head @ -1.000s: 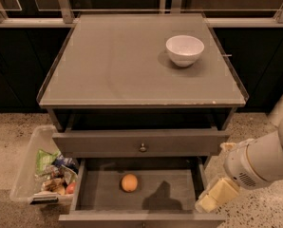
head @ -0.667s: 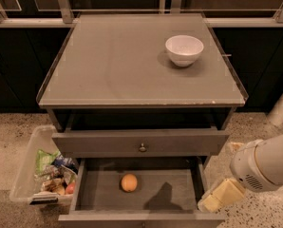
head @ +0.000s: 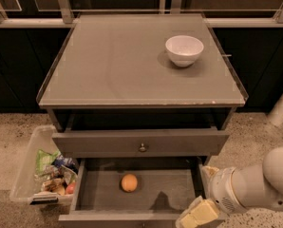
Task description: Pick orange from middle drawer and place on counter
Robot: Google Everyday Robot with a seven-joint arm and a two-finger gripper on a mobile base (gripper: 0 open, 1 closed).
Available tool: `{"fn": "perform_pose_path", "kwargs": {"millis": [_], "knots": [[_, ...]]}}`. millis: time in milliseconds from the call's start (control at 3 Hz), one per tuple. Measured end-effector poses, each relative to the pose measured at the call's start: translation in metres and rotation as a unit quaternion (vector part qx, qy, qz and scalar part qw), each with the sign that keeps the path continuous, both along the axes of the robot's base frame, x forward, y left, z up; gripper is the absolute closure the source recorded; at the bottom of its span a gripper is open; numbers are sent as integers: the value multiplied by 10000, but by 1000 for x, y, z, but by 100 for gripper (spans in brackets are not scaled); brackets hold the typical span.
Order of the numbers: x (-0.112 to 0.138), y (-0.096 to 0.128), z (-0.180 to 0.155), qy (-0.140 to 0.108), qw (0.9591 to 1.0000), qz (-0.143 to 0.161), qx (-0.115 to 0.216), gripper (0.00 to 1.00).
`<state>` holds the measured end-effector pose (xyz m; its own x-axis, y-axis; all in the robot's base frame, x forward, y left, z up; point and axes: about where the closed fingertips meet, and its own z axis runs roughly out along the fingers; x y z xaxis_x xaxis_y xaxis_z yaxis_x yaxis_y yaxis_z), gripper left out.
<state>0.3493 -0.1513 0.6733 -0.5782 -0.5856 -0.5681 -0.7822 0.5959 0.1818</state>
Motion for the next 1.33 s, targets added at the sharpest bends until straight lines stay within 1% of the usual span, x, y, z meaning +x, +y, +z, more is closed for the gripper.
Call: {"fn": "perform_pose_path", "kwargs": {"millis": [333,667,1000,1333], "knots": [[1,33,-36,93,9979,219,599,0],[0,37,-45,172,9972,257,682,0],[-3,33,-45,128,9978,119,647,0],[10,37,-64,-28,9972,53,747,0]]}}
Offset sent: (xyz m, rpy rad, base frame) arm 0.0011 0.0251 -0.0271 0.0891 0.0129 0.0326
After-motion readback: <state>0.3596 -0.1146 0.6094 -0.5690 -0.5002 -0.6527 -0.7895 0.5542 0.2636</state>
